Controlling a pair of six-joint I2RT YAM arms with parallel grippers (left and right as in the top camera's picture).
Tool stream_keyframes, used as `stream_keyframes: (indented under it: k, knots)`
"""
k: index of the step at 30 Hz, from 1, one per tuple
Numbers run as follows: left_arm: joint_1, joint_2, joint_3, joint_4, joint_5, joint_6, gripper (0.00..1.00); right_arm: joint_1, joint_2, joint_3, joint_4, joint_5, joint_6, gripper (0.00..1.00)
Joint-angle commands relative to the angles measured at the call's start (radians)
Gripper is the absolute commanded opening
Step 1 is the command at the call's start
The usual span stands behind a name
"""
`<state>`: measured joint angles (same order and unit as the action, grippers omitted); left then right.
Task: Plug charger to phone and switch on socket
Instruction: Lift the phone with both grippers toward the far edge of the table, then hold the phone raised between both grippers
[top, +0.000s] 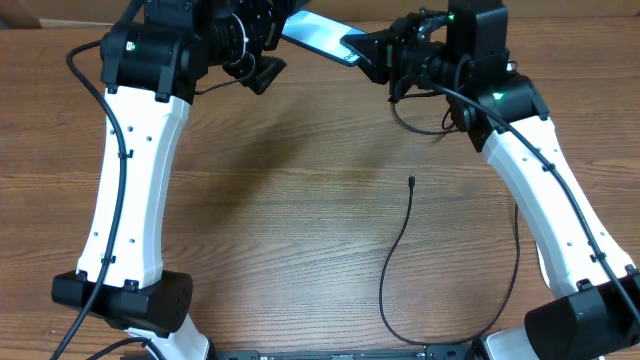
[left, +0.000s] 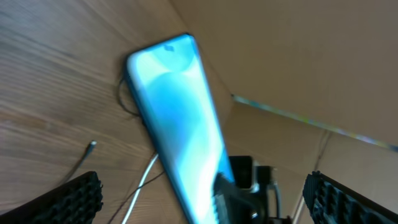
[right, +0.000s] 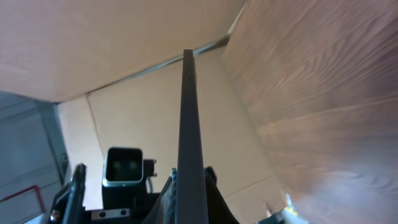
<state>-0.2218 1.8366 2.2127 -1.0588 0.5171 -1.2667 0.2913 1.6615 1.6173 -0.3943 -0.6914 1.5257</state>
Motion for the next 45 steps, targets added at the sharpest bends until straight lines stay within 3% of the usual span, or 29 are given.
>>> stream_keyframes:
  k: [1,6,15,21,35,41,45]
  knots:
    - [-0.021,0.009,-0.002,0.006,0.019,-0.089,0.98,0.023,-0.023,0.020,0.057,-0.021,0.092,0.04]
    - [-0.038,0.010,-0.002,0.018,0.002,-0.152,0.93,0.058,-0.023,0.020,0.142,-0.019,0.137,0.04]
    - [-0.039,0.010,-0.002,0.044,-0.013,-0.152,0.76,0.062,-0.023,0.020,0.090,-0.002,0.153,0.04]
    - [-0.039,0.009,-0.002,0.046,-0.062,-0.175,0.68,0.062,-0.022,0.020,0.094,0.010,0.241,0.03]
    - [-0.039,0.010,-0.002,0.047,-0.098,-0.223,0.67,0.062,-0.022,0.020,0.146,-0.037,0.306,0.04]
    - [-0.039,0.010,-0.002,0.047,-0.095,-0.230,0.55,0.063,-0.022,0.020,0.142,-0.044,0.306,0.04]
    - [-0.039,0.009,-0.002,0.047,-0.089,-0.241,0.54,0.063,-0.022,0.020,0.108,-0.044,0.303,0.04]
